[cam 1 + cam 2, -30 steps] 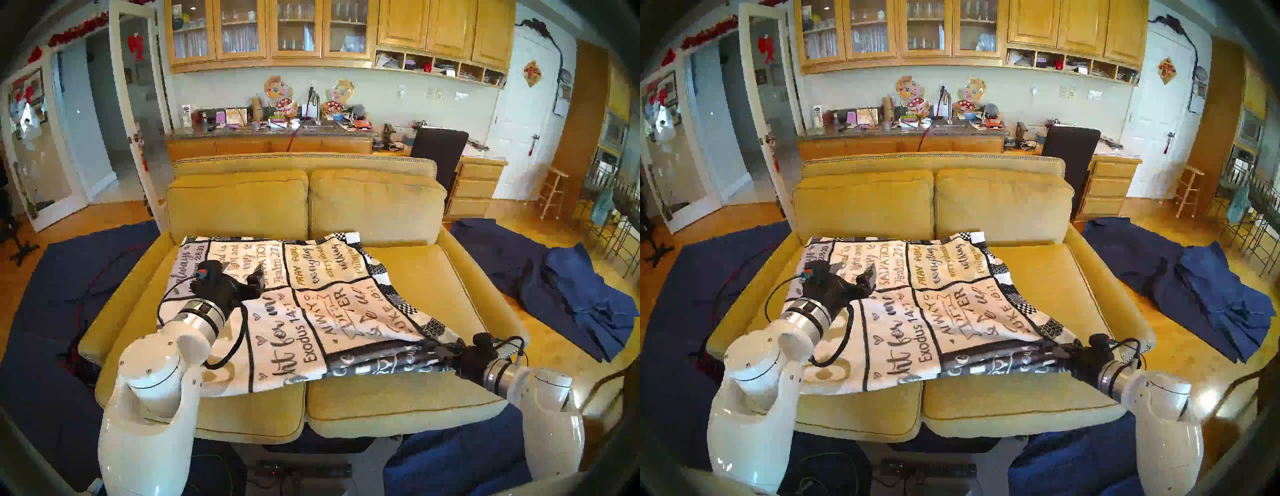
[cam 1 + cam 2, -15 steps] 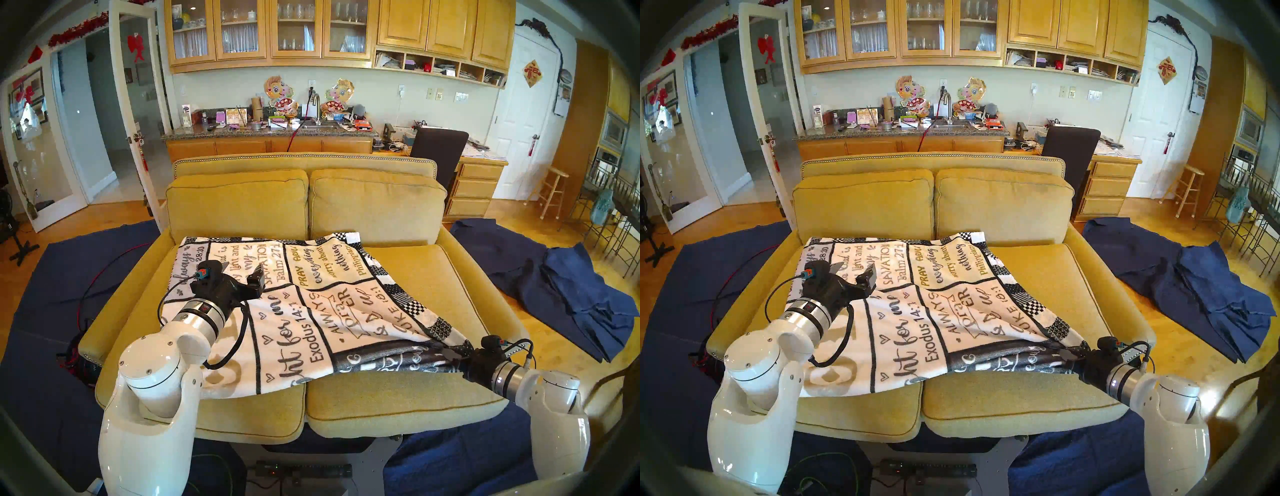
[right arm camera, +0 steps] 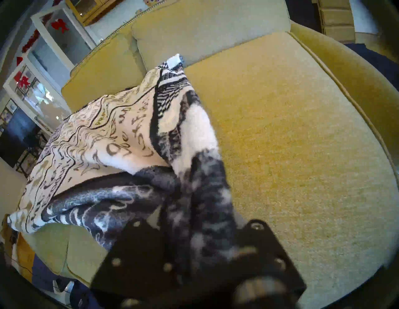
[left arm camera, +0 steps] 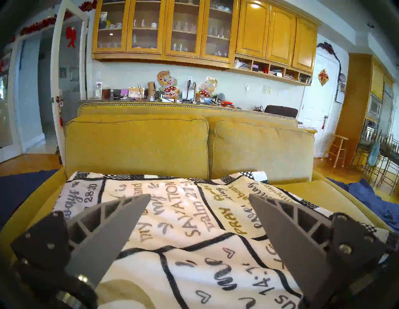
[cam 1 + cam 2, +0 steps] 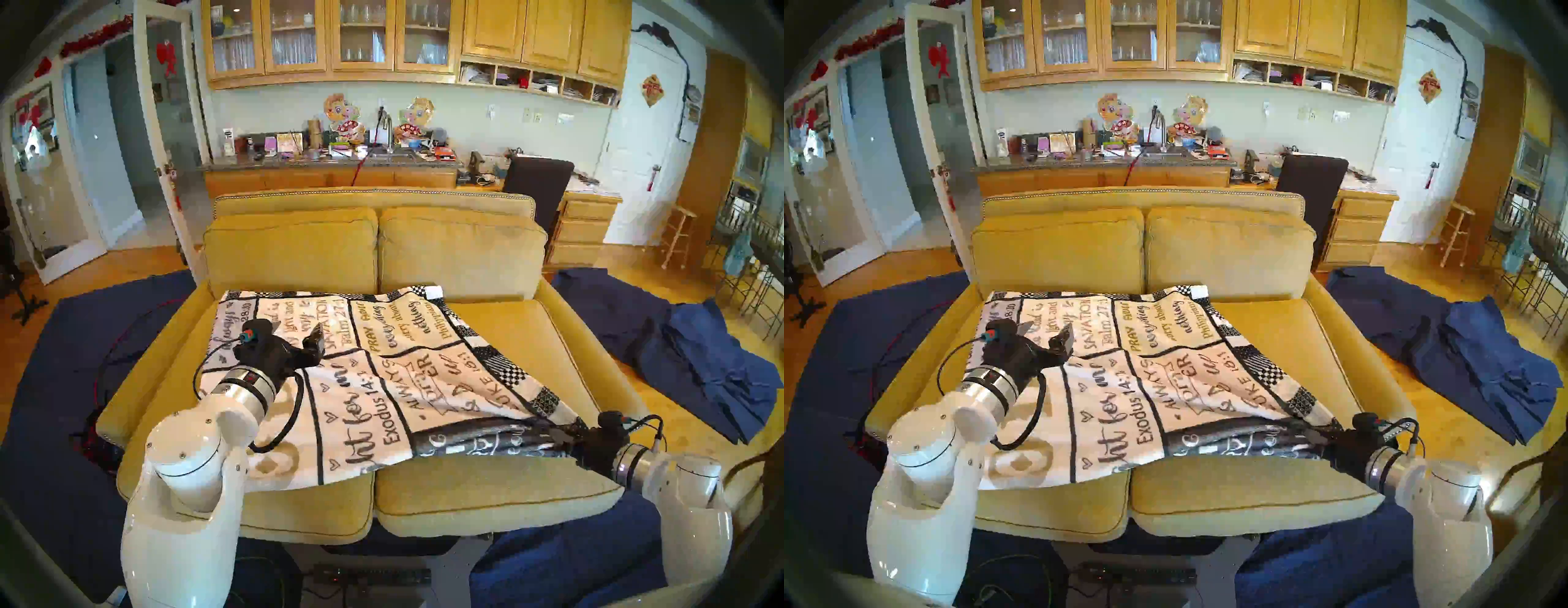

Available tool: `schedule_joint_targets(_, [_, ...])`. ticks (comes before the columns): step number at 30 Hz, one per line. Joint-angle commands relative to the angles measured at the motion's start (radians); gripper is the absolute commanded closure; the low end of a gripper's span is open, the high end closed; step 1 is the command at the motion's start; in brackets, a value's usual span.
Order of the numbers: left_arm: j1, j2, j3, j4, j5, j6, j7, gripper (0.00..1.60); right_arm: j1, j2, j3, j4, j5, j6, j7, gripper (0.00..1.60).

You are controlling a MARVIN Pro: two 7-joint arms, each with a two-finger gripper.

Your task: Fold the blanket in half twice

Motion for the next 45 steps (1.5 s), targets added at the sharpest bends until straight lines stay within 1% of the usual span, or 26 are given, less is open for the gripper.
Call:
schedule_joint_targets(1, [-0.021,-0.001,0.002,-0.031,-0.001,-0.012,-0.001,0.00,-0.041,0.034,0.106,-0.020,-0.001,0.000,-0.005,1.60])
schedule_joint_targets(12, [-0.022,-0.005,0.001,-0.031,0.002,-0.011,-0.004,0.00,-0.104,0.038,0.194,-0.023,-0.001,-0.005,0.017,1.60])
schedule_joint_targets(20, [-0.022,-0.007,0.000,-0.031,0.004,-0.011,-0.007,0.00,-0.140,0.033,0.236,-0.031,0.000,-0.010,0.035,1.60])
schedule_joint_targets(23, [-0.022,-0.008,0.000,-0.031,0.005,-0.011,-0.007,0.00,-0.143,0.031,0.241,-0.029,0.004,-0.015,0.047,1.60])
schedule_joint_targets(26, [-0.022,-0.009,0.000,-0.031,0.006,-0.012,-0.008,0.00,-0.139,0.030,0.221,-0.031,0.002,-0.024,0.057,1.60])
schedule_joint_targets(32, [-0.022,-0.010,-0.001,-0.031,0.007,-0.011,-0.010,0.00,-0.108,0.033,0.154,-0.044,-0.007,-0.032,0.066,1.60])
schedule_joint_targets(43, [-0.022,-0.013,-0.002,-0.030,0.010,-0.010,-0.013,0.00,-0.053,0.053,-0.008,-0.094,-0.051,-0.049,0.083,1.60])
schedule_joint_targets(45, [-0.022,-0.014,-0.003,-0.031,0.011,-0.010,-0.014,0.00,-0.045,0.051,-0.032,-0.102,-0.063,-0.048,0.076,1.60])
